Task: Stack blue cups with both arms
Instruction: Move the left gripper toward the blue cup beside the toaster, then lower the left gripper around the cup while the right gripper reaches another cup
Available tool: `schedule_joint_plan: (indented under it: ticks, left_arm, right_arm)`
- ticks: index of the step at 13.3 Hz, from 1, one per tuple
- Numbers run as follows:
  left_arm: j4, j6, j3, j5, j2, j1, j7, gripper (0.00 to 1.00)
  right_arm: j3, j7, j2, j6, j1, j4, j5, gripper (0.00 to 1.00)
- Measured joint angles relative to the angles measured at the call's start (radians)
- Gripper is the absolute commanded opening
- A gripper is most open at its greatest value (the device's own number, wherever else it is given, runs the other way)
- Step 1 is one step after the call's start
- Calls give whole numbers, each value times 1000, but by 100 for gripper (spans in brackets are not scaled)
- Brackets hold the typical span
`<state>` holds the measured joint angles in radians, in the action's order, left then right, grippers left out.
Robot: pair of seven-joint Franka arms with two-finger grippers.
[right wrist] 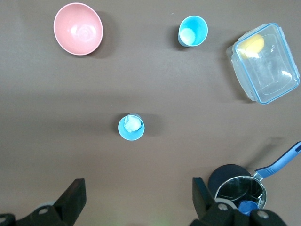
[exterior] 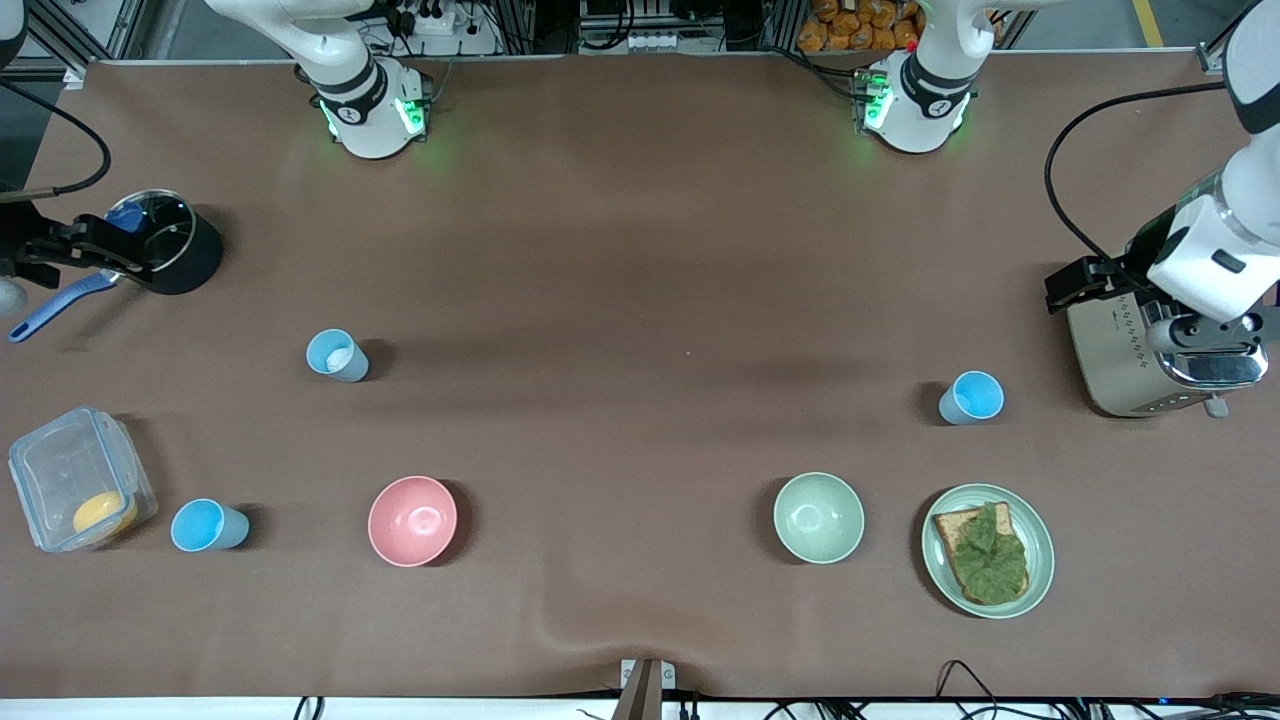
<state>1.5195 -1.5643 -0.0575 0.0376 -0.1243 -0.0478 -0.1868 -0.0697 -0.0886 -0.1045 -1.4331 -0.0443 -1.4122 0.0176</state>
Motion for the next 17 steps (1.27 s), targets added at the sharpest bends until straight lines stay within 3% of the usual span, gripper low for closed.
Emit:
schedule_joint_plan:
  ticks: [4, 10, 17]
  left_arm:
    - [71, -34, 0, 0, -18, 21, 0, 100]
    - [364, -428, 1, 1, -77, 81, 6, 100]
    - [391, -580, 1, 1, -244, 122, 8, 100]
  right_arm:
    - [-2, 0, -2, 3, 1, 0, -11, 100]
    - [-2, 0, -6, 5, 1, 0, -27, 100]
    - [-3, 0, -31, -4, 1, -76, -37, 100]
